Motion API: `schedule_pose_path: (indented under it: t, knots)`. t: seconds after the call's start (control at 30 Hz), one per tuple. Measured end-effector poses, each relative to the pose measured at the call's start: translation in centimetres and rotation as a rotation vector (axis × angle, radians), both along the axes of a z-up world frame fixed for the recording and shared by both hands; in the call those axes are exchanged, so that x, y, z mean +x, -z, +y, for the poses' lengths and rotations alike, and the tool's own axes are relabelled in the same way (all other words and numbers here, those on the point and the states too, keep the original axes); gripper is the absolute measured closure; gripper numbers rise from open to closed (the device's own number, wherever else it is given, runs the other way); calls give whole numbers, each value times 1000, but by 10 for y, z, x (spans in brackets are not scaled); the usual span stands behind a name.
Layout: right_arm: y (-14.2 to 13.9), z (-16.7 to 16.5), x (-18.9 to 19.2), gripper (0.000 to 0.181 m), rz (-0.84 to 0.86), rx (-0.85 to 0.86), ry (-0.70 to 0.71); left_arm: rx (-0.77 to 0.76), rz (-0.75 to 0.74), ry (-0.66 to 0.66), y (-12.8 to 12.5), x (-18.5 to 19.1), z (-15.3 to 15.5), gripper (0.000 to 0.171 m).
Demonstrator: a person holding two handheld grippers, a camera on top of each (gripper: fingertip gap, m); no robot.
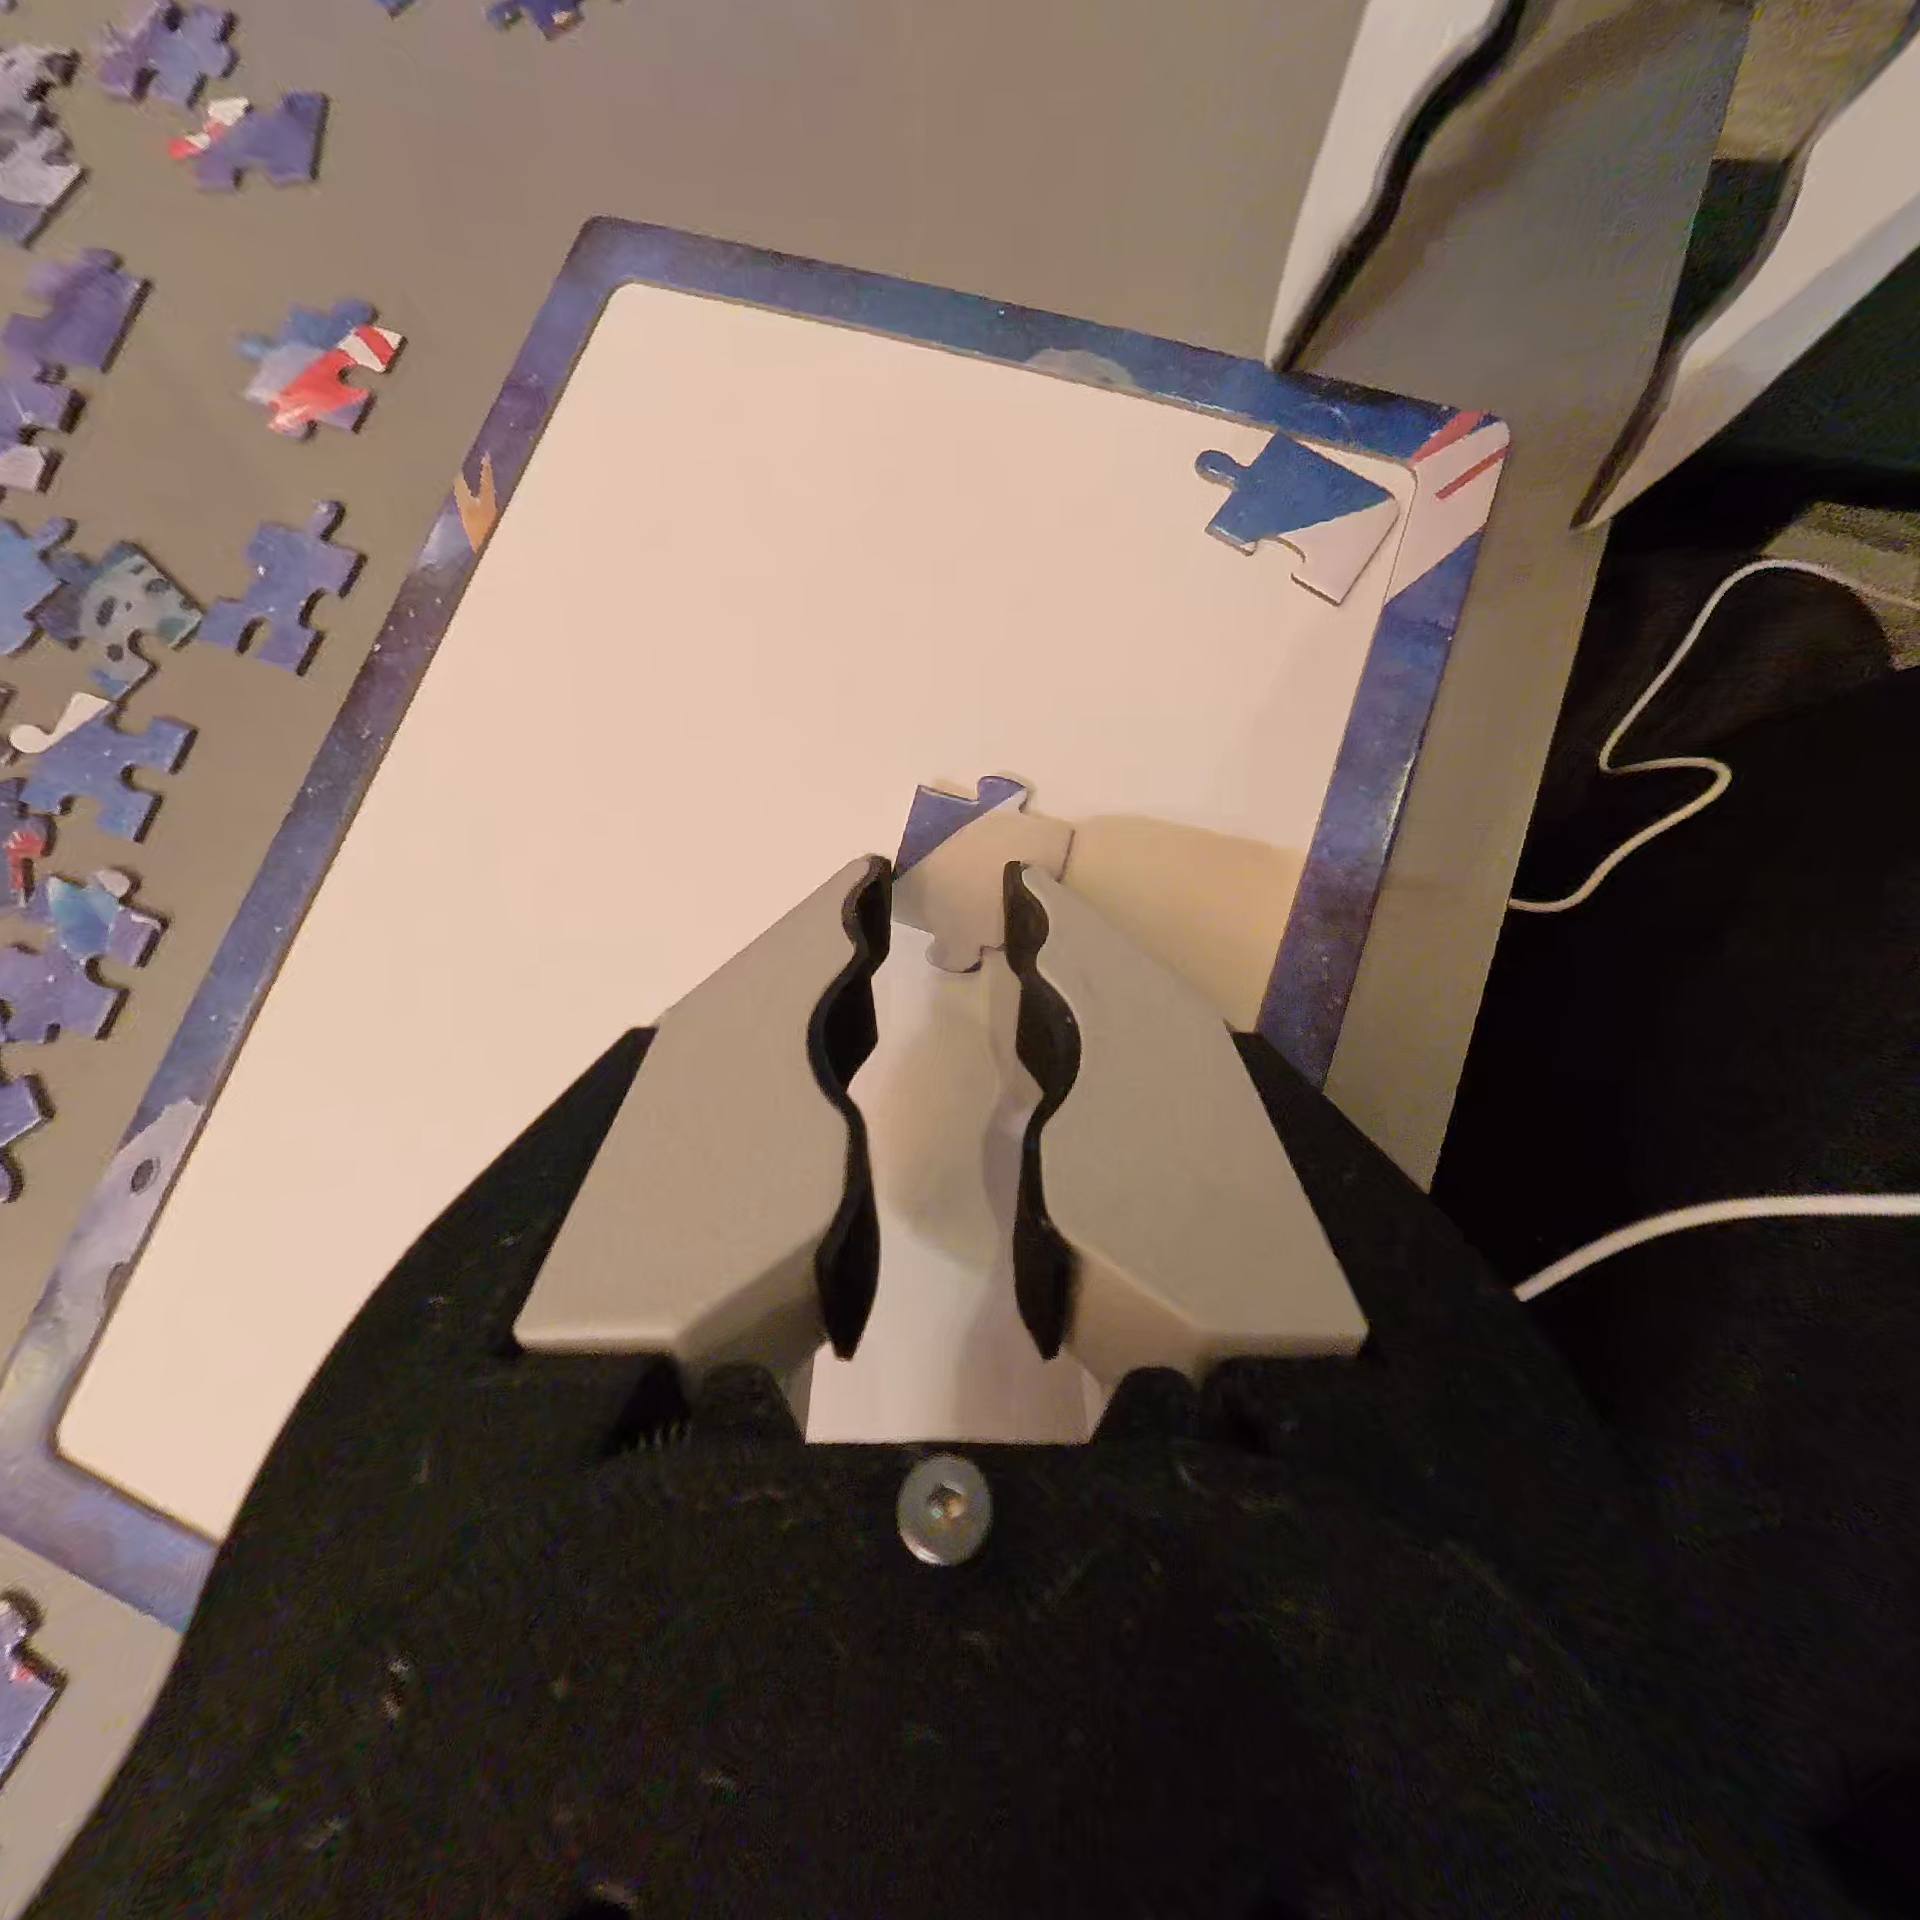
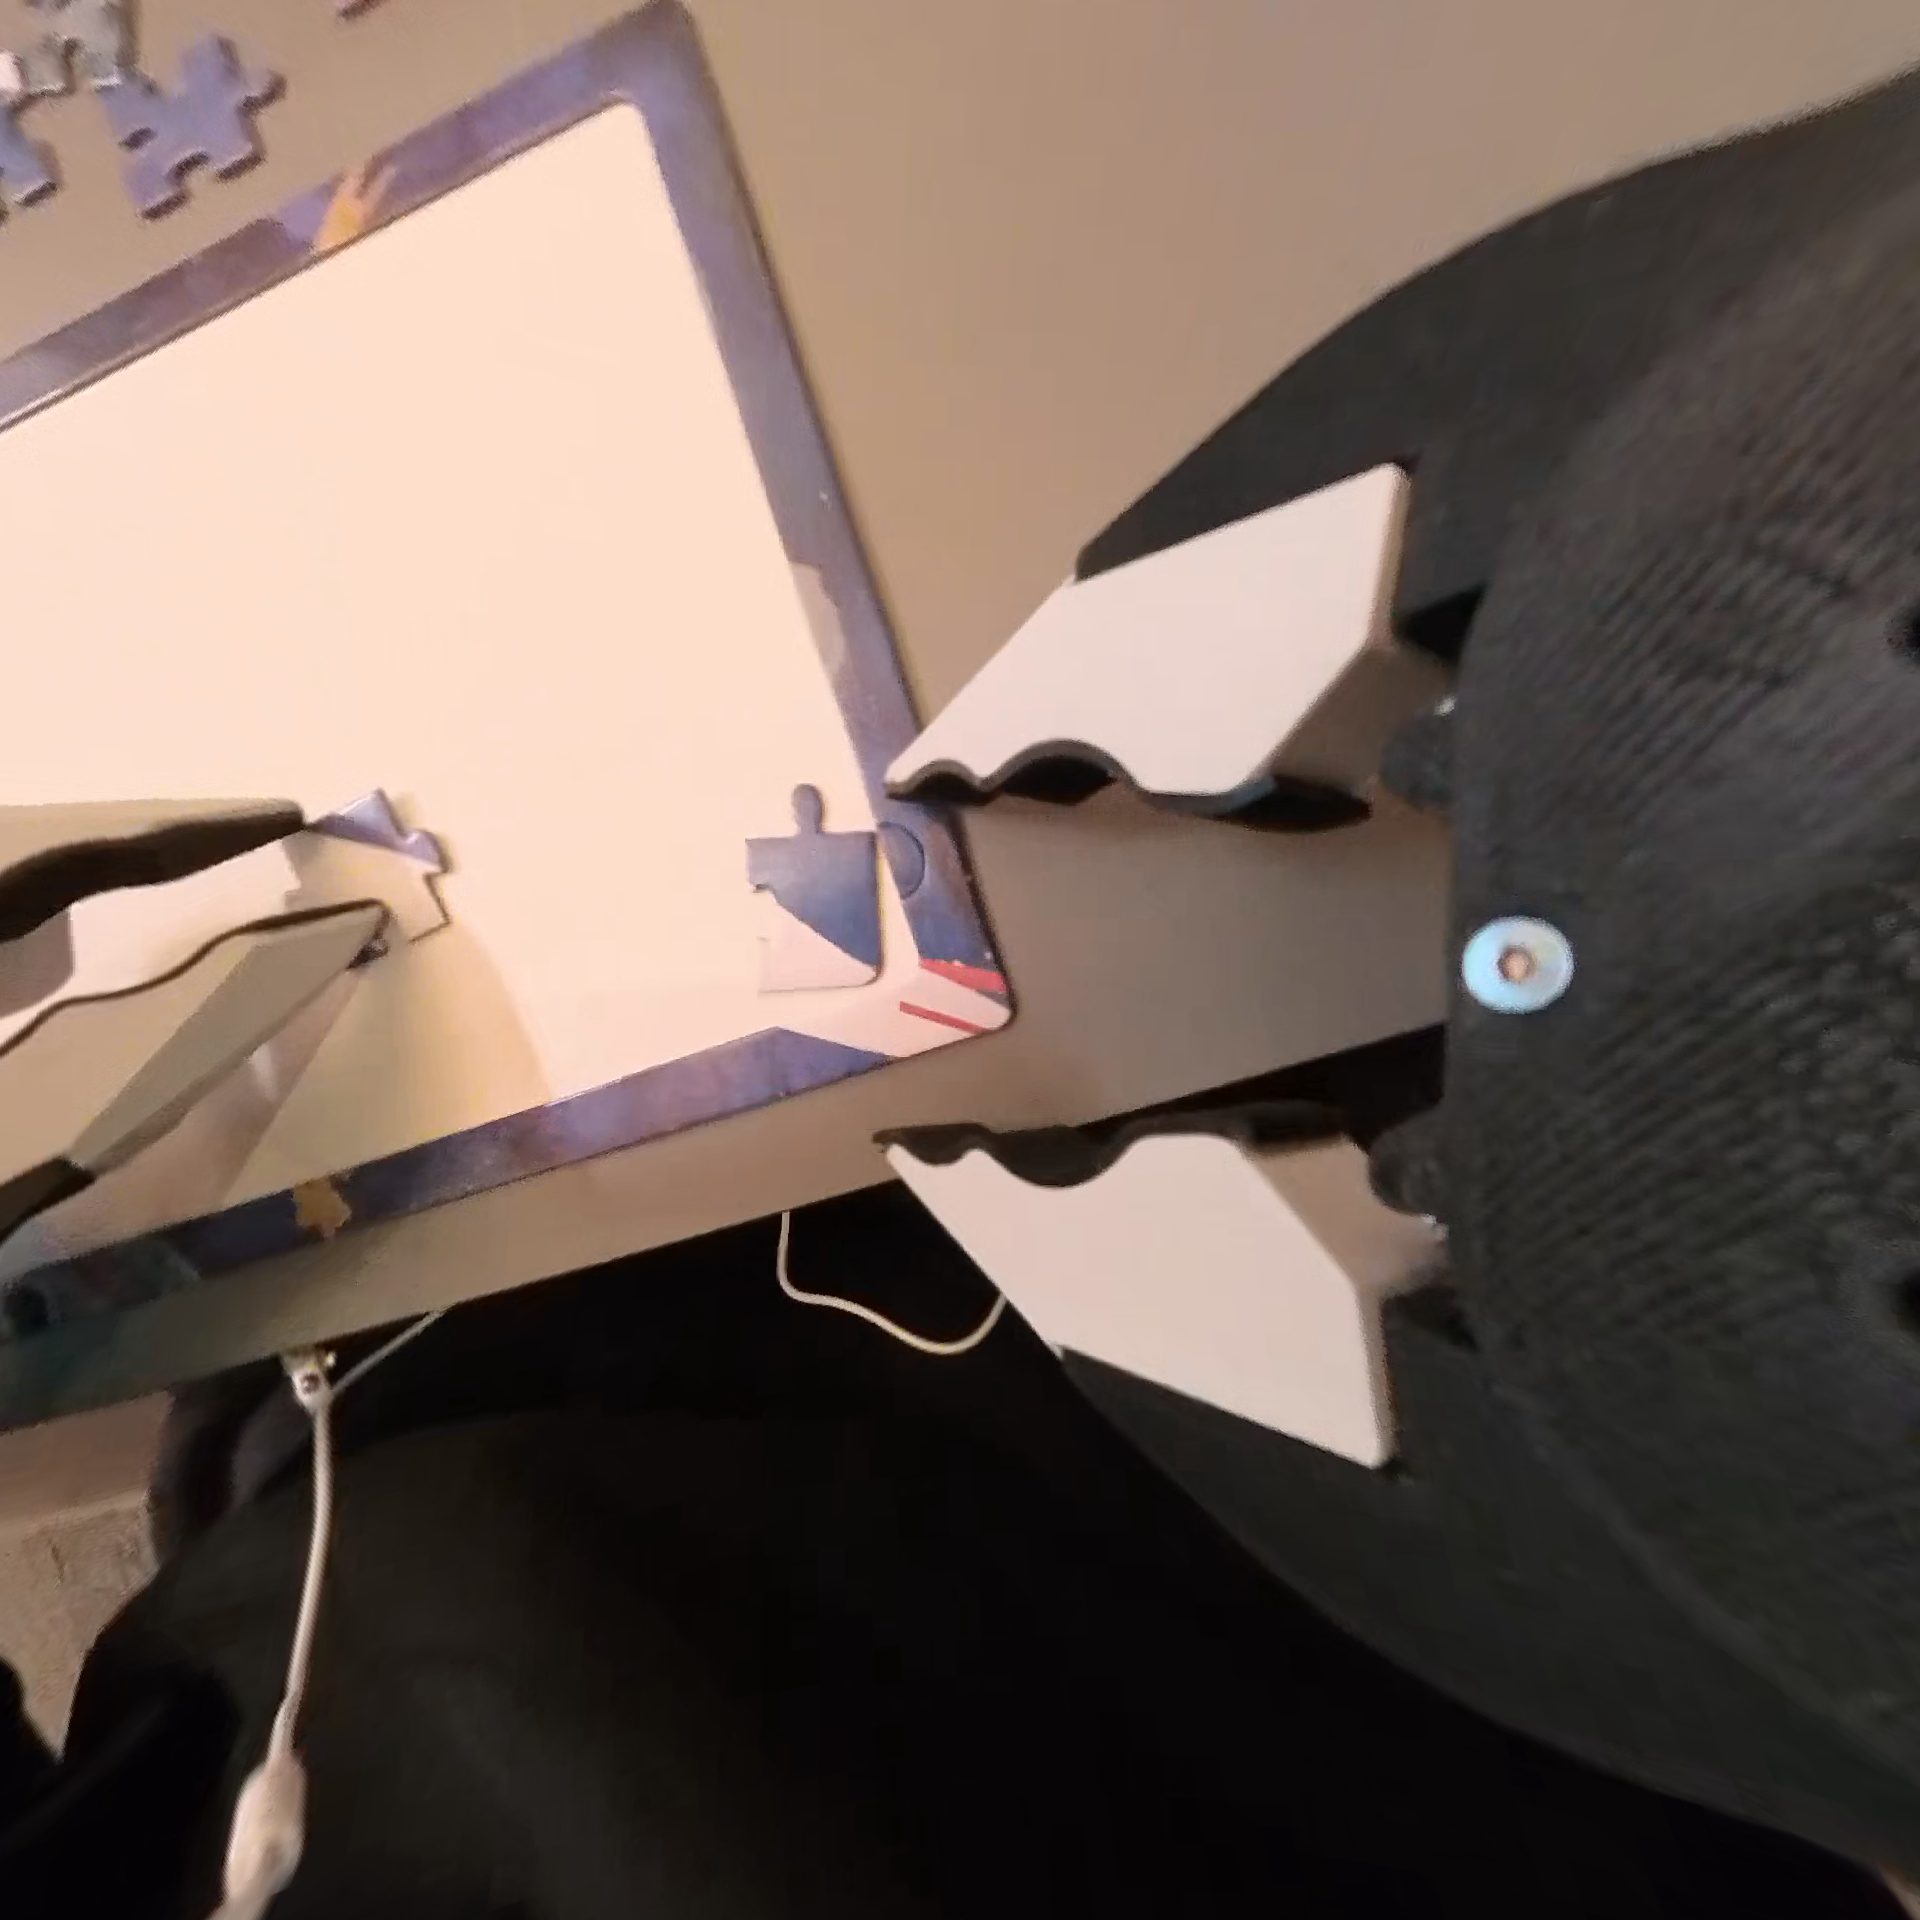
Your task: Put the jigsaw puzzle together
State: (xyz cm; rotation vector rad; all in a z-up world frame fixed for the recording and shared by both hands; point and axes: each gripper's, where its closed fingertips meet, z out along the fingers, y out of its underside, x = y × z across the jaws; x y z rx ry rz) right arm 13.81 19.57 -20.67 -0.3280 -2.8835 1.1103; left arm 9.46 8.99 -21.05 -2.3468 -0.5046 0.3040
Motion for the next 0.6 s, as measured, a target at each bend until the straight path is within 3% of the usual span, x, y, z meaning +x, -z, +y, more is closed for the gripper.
schedule_pose_path:
  t: [0.13, 0.3, 0.5, 0.6]
  knots:
    - [4, -1, 2, 121, 29, -9, 41, -8, -26, -109, 1, -7, -4, 149]
    - [6, 2, -4, 124, 92, 33, 39, 60, -155, -192, 3, 8, -7, 133]
    - [7, 3, -9, 130, 49, 3, 78, 121, -248, -142, -7, 37, -2, 134]
    - [6, -1, -13, 135, 57, -11, 109, 204, -351, -49, -15, 60, 13, 137]
